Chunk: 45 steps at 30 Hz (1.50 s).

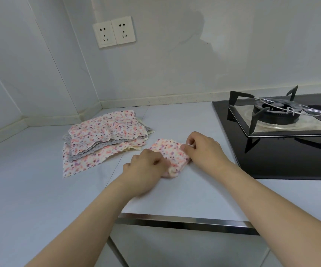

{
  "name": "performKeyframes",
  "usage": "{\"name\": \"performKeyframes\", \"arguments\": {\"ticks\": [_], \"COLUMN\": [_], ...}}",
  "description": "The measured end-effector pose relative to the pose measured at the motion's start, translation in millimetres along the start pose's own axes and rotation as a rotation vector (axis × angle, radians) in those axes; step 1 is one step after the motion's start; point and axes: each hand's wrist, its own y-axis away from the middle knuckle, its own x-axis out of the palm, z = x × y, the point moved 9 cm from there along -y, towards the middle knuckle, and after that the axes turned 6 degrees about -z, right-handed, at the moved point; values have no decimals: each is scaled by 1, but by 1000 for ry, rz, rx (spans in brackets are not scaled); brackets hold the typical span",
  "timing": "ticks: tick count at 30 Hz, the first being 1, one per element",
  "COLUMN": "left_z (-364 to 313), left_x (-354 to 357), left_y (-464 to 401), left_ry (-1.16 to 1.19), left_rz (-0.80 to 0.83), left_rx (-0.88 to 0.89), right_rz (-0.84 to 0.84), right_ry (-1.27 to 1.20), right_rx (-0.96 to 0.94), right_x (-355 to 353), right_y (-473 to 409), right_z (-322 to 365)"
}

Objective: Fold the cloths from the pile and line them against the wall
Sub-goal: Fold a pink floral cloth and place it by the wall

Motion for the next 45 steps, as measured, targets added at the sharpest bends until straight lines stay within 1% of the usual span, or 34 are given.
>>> {"name": "performKeyframes", "arguments": {"ticks": [1,2,3,5,8,9,10,12,13,14,15,17,19,20,22,24,26,27,29,30,31,33,34,36,39,42,44,45], "left_z": [-1,-4,-2,1,-1,-2,0,6,8,9,6,-8,-37,-51,-73,-94,-110,-115,-129,-137,-142,-146,-146,-142,-127,-112,-106,-106], "left_x": [0,0,6,10,6,2,-2,-20,-28,-33,-34,-31,-26,-23,-17,-17,-27,-33,-45,-51,-56,-63,-64,-60,-52,-39,-35,-34], "left_y": [8,12,10,11,15,16,14,6,3,-3,-7,-10,-8,-2,10,21,33,38,50,53,55,52,48,32,-6,-59,-95,-110], "left_ry": [-109,-162,-197,-204,-176,-89,69,461,604,679,702,749,894,1011,1207,1296,1307,1293,1238,1212,1176,1084,1038,922,776,775,783,780], "left_rz": [-4,10,70,177,190,178,142,7,-56,-101,-118,-89,-37,-11,22,11,-91,-161,-246,-284,-322,-395,-424,-465,-512,-525,-536,-543], "left_rx": [67,110,118,101,146,137,110,28,-6,-38,-57,-53,2,7,-20,-33,-40,-57,-43,-22,3,45,62,61,12,-36,-64,-79], "right_rz": [-5,-7,-6,-6,-28,-44,-66,-102,-107,-104,-92,-52,-24,-23,-34,-74,-160,-205,-246,-221,-172,-77,-61,-79,-203,-316,-355,-350], "right_ry": [-20,-37,-47,-59,-137,-185,-237,-331,-358,-374,-390,-407,-386,-360,-310,-275,-321,-382,-577,-681,-767,-836,-848,-833,-695,-451,-314,-279], "right_rx": [7,11,12,7,-20,-43,-74,-134,-162,-185,-206,-259,-331,-364,-402,-400,-320,-225,57,203,306,407,439,492,491,337,239,220], "right_x": [-1,-1,0,0,-3,-6,-11,-23,-30,-37,-45,-64,-89,-104,-134,-164,-189,-196,-200,-193,-184,-163,-155,-136,-121,-116,-115,-114], "right_y": [0,-1,-1,0,0,1,4,10,14,17,20,27,35,39,48,56,61,61,61,65,68,73,74,60,17,-34,-65,-80], "right_z": [-1,-1,-2,-2,4,10,17,32,41,50,60,82,105,115,128,131,119,104,67,52,42,33,31,20,3,-6,-8,-9]}}
